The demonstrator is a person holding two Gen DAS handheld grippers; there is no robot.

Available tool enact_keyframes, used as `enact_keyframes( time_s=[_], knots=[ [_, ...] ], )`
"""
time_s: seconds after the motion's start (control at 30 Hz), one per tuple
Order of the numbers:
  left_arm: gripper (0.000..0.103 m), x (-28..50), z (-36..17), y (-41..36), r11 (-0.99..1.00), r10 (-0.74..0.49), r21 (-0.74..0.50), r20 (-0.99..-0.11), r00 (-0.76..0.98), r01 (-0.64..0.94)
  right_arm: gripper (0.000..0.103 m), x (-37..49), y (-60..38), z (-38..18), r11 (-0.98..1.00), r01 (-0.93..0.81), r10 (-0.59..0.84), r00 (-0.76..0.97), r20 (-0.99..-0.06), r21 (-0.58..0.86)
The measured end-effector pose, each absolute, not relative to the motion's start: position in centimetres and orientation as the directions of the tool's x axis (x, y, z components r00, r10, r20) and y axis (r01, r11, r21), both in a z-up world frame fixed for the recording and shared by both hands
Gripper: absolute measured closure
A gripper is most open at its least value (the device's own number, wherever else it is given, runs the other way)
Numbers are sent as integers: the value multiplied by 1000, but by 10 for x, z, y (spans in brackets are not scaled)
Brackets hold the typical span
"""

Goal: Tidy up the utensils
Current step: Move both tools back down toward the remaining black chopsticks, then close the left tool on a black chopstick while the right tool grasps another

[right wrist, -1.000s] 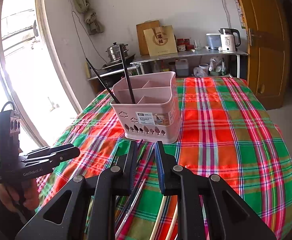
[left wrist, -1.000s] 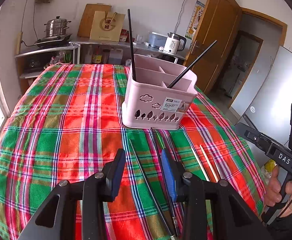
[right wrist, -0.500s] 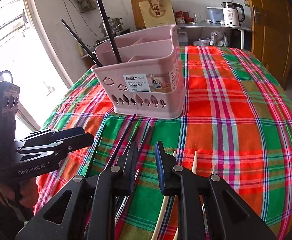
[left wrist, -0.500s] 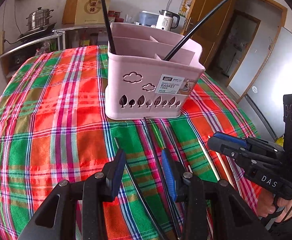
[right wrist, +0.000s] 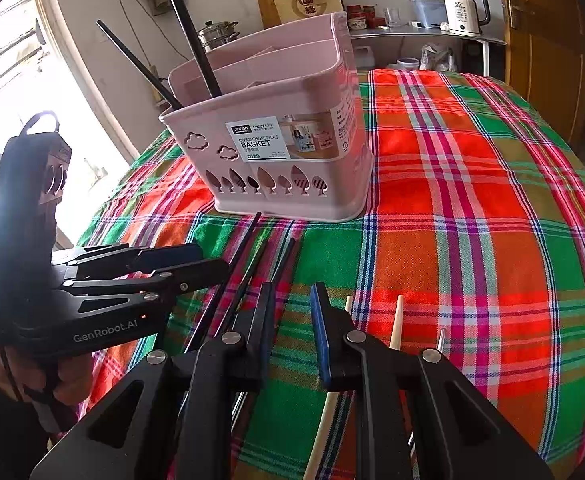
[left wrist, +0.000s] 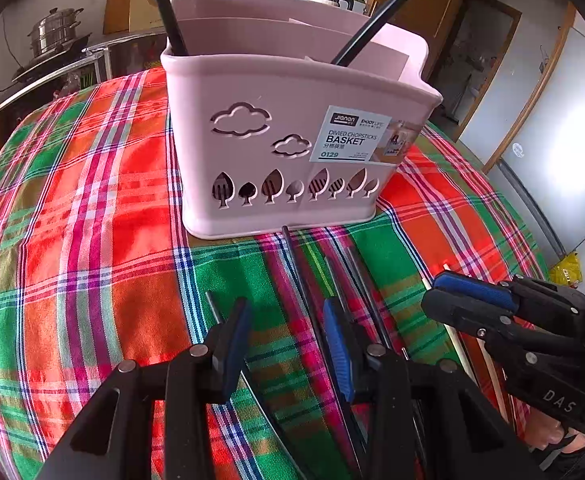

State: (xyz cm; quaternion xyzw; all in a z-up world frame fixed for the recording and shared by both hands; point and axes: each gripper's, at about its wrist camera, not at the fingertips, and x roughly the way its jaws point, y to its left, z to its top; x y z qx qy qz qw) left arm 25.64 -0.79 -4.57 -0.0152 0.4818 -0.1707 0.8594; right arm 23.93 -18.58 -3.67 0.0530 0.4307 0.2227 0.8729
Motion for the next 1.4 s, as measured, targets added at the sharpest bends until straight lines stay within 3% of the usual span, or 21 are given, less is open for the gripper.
enact_keyframes(
  time_s=[0.13, 0.23, 0.33, 0.9, 1.27, 1.4],
  knots=[
    [67, 259, -48, -18, 944, -281, -151, -833, 475, 294, 84, 240, -187, -36, 894, -345, 437, 532, -725, 286],
    [81, 257, -49, -25, 951, -220, -71, -838, 500, 300, 84, 240, -188, -36, 894, -341, 439, 531, -725, 291],
    [93, 255, -50, -22, 951, -225, -78, -836, 500, 298, 84, 240, -189, -37, 894, -339, 440, 530, -725, 294],
    [97, 236, -50, 32, 959, -233, -113, -835, 499, 259, 84, 255, -164, -46, 888, -363, 437, 477, -762, 282],
    [96, 252, -48, 9, 950, -198, -44, -850, 488, 308, 84, 266, -151, -55, 908, -349, 385, 475, -792, 232],
    [96, 258, -49, 0, 939, -182, -2, -851, 492, 344, 89, 267, -151, -55, 910, -350, 378, 480, -792, 222]
  ],
)
